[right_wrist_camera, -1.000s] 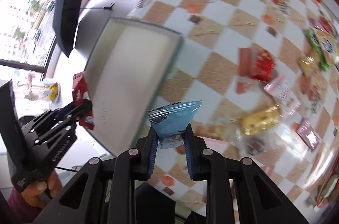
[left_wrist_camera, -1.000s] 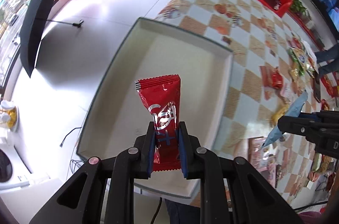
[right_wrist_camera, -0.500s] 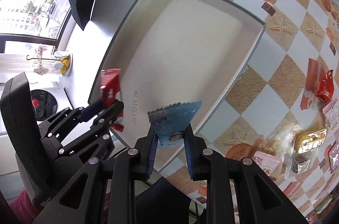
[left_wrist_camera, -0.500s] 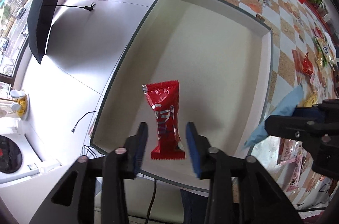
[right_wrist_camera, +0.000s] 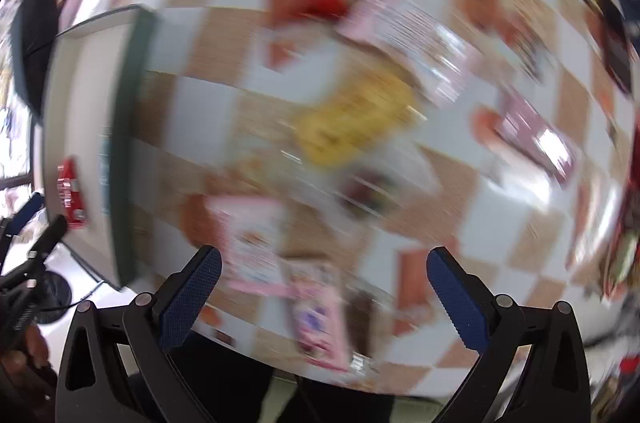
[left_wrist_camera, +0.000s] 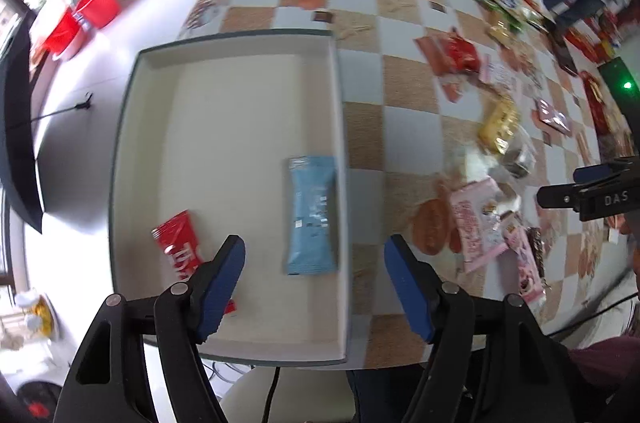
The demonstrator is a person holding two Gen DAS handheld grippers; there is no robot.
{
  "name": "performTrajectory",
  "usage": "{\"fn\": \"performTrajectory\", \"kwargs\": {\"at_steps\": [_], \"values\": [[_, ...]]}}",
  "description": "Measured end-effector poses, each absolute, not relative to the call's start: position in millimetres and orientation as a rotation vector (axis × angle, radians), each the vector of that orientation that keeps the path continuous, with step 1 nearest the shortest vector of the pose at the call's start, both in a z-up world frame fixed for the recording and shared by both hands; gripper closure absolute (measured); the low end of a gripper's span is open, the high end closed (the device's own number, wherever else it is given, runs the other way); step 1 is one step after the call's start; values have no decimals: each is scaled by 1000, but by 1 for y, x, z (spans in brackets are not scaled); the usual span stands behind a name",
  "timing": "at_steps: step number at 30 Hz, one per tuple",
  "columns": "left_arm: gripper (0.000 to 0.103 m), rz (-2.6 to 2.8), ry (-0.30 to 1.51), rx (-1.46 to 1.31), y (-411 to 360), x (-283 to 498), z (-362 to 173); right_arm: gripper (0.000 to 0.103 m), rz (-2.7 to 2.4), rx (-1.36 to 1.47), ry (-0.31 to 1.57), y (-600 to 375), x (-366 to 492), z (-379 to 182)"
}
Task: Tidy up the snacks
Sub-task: 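Grasp the pink cranberry biscuit pack with the left tool while the right tool grasps the jerky stick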
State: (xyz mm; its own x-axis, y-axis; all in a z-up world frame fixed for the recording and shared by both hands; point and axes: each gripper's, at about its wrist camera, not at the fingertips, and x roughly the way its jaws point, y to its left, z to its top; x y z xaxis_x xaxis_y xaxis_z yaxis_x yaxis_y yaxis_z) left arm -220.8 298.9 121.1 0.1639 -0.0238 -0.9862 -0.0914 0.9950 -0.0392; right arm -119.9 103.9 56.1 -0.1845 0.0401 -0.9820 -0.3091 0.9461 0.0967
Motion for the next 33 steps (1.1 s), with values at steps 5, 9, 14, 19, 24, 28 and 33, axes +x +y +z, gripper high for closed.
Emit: {"fn": "performTrajectory", "kwargs": {"at_steps": [5, 9, 14, 19, 24, 28, 33], "values": [[24, -101, 1507, -58, 244, -205, 100, 0, 254, -156, 1796, 55, -156, 41], [24, -101, 1584, -73, 228, -198, 83, 0, 324, -293, 1790, 75, -189, 28], [24, -64, 1653, -131, 225, -191, 69, 0, 350, -453, 1763, 99, -206, 4], [24, -39, 1656, -156, 208, -182, 63, 0, 243, -336, 1739, 62, -183, 7], [24, -3, 1684, -235, 190, -172, 47, 0, 223, -202, 1727, 25, -173, 31], [24, 22, 1683, -241, 179, -166, 39, 0, 198, -163, 1718, 3, -175, 40], [23, 43, 1704, -189, 165, -162, 22, 0, 185, -165, 1728, -21, -191, 32]]}}
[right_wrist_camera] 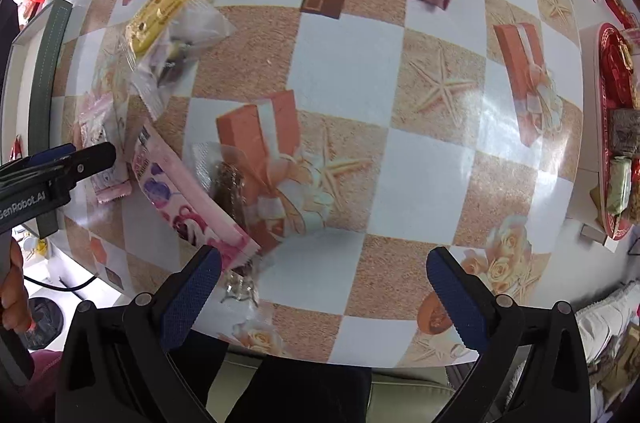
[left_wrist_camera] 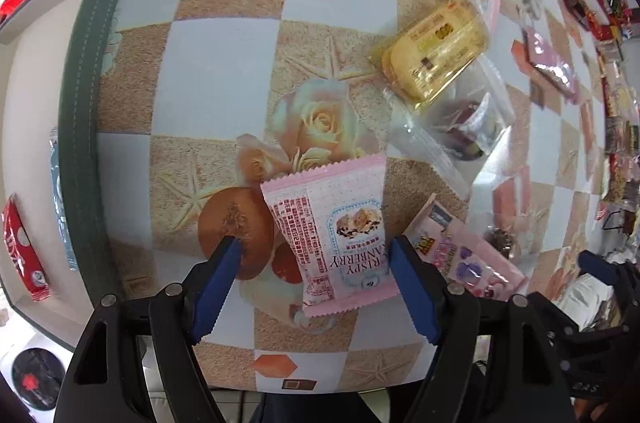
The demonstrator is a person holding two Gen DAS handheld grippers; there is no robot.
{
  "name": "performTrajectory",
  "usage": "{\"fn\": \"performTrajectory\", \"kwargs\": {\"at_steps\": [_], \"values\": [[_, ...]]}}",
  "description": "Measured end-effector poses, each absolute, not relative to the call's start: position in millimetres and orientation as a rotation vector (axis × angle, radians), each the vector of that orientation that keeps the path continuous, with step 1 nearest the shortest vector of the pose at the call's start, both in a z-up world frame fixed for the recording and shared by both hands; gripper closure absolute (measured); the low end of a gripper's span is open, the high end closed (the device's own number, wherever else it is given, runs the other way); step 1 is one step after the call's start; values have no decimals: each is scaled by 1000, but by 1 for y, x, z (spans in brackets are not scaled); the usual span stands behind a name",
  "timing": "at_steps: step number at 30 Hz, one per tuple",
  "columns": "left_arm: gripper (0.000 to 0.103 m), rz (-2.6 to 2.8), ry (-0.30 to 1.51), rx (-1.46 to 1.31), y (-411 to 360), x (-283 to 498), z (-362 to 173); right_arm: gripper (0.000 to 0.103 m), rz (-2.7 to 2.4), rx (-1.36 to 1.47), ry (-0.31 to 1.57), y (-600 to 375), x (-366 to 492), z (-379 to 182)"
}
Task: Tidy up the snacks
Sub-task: 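Grasp the pink cranberry biscuit pack with the left tool while the right tool grasps the jerky stick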
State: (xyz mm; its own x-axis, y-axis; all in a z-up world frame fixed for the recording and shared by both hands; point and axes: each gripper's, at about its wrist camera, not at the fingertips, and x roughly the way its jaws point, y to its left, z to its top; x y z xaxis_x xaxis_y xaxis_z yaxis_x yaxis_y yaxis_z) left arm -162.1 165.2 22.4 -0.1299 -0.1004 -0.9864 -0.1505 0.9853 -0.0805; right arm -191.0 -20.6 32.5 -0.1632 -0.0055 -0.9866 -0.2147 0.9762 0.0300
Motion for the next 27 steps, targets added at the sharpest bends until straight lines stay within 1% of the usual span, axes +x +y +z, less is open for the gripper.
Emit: {"fn": "performTrajectory", "kwargs": {"at_steps": [4, 11, 16, 19, 24, 27], "values": [[22, 58, 1665, -79, 169, -159, 19, 0, 156, -167, 1718, -29, -191, 30], [22, 53, 1674, -68, 180, -158, 18, 0, 70, -109, 1717, -39, -175, 15], [22, 70, 1646, -67, 191, -161, 29, 0, 197, -163, 1741, -4, -181, 6], [22, 72, 1657, -39, 183, -161, 26, 0, 233, -185, 1756, 9, -186, 3], [21, 71, 1660, -48, 183, -157, 20, 0, 199, -105, 1810, 2, -186, -7], [21, 71, 1667, -51, 186, -157, 20, 0, 184, -78, 1810, 2, -186, -10]]}}
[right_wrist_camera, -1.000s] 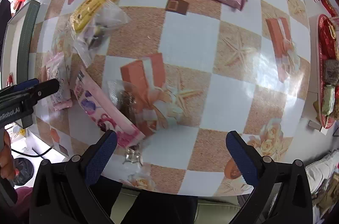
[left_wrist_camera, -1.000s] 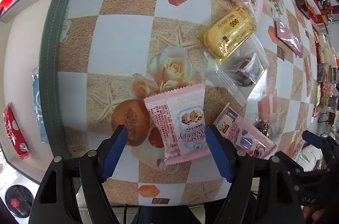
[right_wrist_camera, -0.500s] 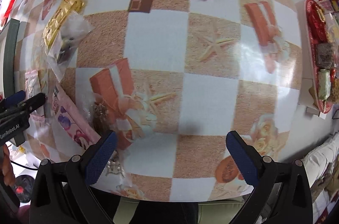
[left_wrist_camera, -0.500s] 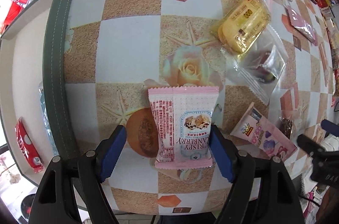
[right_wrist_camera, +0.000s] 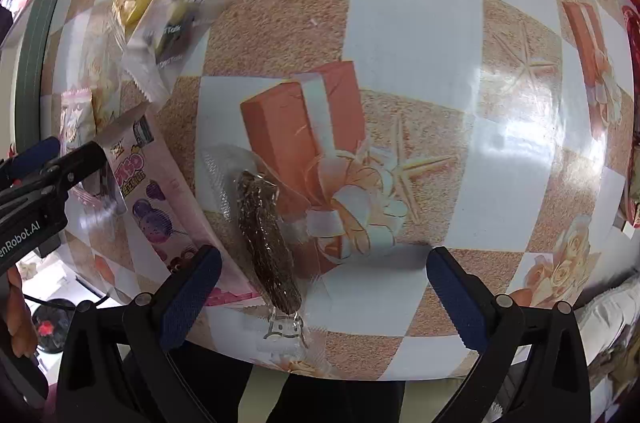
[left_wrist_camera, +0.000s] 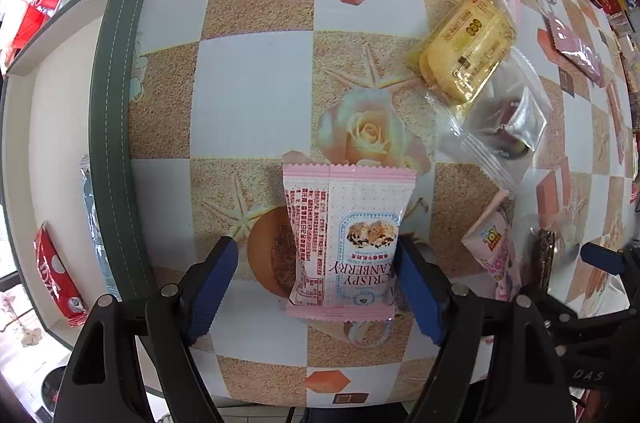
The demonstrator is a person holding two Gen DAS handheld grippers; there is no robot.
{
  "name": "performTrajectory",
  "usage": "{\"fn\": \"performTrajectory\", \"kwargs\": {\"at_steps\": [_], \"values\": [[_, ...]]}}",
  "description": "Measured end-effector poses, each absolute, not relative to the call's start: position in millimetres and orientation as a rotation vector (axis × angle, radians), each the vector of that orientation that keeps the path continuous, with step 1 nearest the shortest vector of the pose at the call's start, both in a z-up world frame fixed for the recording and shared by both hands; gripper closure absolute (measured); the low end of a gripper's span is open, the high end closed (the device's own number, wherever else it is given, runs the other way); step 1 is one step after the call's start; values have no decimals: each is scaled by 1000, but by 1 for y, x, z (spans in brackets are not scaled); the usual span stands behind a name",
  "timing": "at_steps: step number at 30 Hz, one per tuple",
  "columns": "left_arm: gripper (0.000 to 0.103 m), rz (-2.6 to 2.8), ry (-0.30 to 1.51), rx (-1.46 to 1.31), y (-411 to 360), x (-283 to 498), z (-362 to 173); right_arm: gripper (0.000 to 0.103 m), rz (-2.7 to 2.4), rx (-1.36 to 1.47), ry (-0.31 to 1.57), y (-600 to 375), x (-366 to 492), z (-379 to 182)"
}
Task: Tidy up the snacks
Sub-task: 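Grasp the pink cranberry biscuit pack with the left tool while the right tool grasps the jerky stick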
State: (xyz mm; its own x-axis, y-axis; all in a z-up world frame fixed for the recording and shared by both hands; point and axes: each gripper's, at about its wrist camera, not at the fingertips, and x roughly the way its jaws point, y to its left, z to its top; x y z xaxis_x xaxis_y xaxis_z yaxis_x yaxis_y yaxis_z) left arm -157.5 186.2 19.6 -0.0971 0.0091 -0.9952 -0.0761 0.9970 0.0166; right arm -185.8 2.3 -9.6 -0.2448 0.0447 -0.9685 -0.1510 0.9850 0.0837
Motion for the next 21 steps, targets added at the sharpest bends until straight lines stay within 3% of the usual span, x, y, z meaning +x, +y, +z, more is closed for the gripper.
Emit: {"fn": "performTrajectory", "kwargs": {"at_steps": [10, 15, 18, 20, 21], "values": [[16, 63, 1665, -65, 201, -157, 25, 0, 138, -44, 1823, -36, -193, -25], [4, 60, 1669, -64, 189, -159, 14, 0, 175, -185, 1801, 1, -194, -27], [7, 35, 1670, -48, 180, -161, 11, 12, 204, -235, 1795, 11, -200, -22], [14, 26, 1664, -37, 176, -162, 16, 26, 212, -251, 1784, 11, -203, -16], [21, 21, 1655, -32, 176, -162, 19, 39, 209, -247, 1780, 13, -205, -14]]}}
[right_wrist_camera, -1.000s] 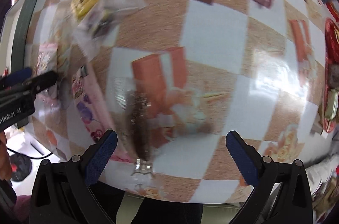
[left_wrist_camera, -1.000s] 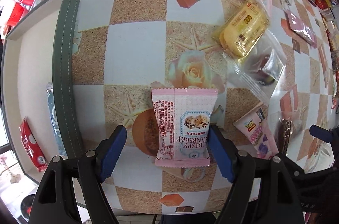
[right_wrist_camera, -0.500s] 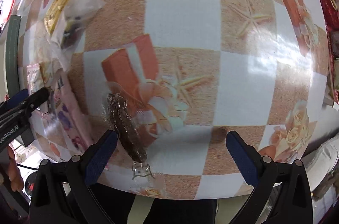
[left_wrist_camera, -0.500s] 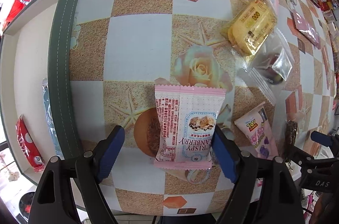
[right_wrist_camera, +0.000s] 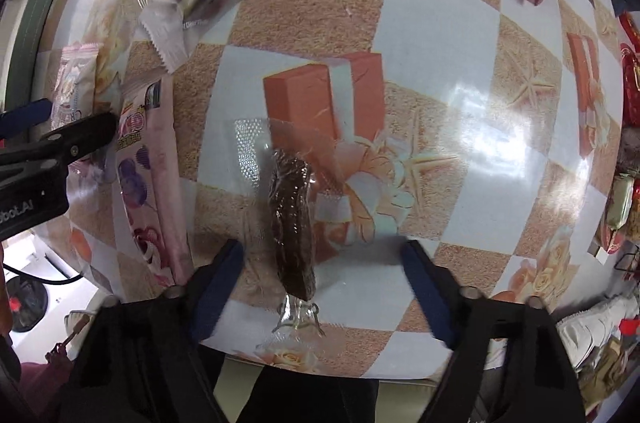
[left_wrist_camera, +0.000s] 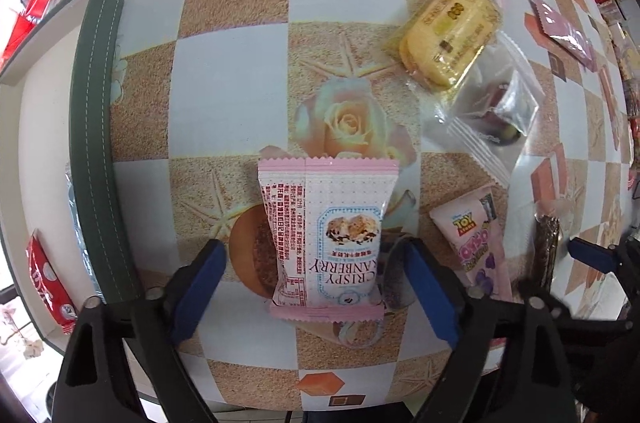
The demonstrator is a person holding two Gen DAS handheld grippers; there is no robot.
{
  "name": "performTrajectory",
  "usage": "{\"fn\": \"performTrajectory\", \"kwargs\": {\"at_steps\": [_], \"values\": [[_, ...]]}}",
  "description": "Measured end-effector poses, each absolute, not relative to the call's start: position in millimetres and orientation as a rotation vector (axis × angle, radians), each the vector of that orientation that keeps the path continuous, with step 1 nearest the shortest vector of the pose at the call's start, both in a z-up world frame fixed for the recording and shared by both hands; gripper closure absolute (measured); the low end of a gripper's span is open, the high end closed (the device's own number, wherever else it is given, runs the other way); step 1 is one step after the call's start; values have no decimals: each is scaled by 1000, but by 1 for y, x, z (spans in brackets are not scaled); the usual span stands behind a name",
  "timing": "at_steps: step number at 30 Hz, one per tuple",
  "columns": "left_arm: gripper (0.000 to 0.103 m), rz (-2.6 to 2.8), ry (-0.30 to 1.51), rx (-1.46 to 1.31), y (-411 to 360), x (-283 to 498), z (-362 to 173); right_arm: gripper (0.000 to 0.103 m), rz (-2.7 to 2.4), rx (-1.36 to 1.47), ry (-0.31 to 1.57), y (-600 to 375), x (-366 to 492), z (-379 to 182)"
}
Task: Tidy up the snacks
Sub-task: 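Grasp the pink cranberry biscuit pack with the left tool while the right tool grasps the jerky stick, then carry both snacks to the white tray and release them inside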
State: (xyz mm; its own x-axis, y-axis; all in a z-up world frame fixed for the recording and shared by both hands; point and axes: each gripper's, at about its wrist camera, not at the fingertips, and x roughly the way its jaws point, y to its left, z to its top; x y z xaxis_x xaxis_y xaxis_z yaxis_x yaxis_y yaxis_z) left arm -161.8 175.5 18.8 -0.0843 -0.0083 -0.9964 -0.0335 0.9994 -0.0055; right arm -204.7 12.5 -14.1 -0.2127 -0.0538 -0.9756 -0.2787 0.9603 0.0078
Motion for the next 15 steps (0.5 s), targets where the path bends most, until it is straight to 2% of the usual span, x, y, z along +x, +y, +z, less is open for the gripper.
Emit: {"fn": "performTrajectory", "kwargs": {"at_steps": [1, 3, 5, 15], "values": [[26, 18, 1645, -27, 175, -161, 22, 59, 204, -241, 1775, 11, -206, -10], [45, 23, 1633, -29, 176, -161, 27, 60, 206, -217, 1773, 8, -205, -4], [59, 30, 1622, -36, 179, -160, 30, 62, 211, -173, 1778, 2, -204, -2], [59, 21, 1551, -124, 201, -181, 61, 64, 174, 11, 1742, -54, -171, 32]]}}
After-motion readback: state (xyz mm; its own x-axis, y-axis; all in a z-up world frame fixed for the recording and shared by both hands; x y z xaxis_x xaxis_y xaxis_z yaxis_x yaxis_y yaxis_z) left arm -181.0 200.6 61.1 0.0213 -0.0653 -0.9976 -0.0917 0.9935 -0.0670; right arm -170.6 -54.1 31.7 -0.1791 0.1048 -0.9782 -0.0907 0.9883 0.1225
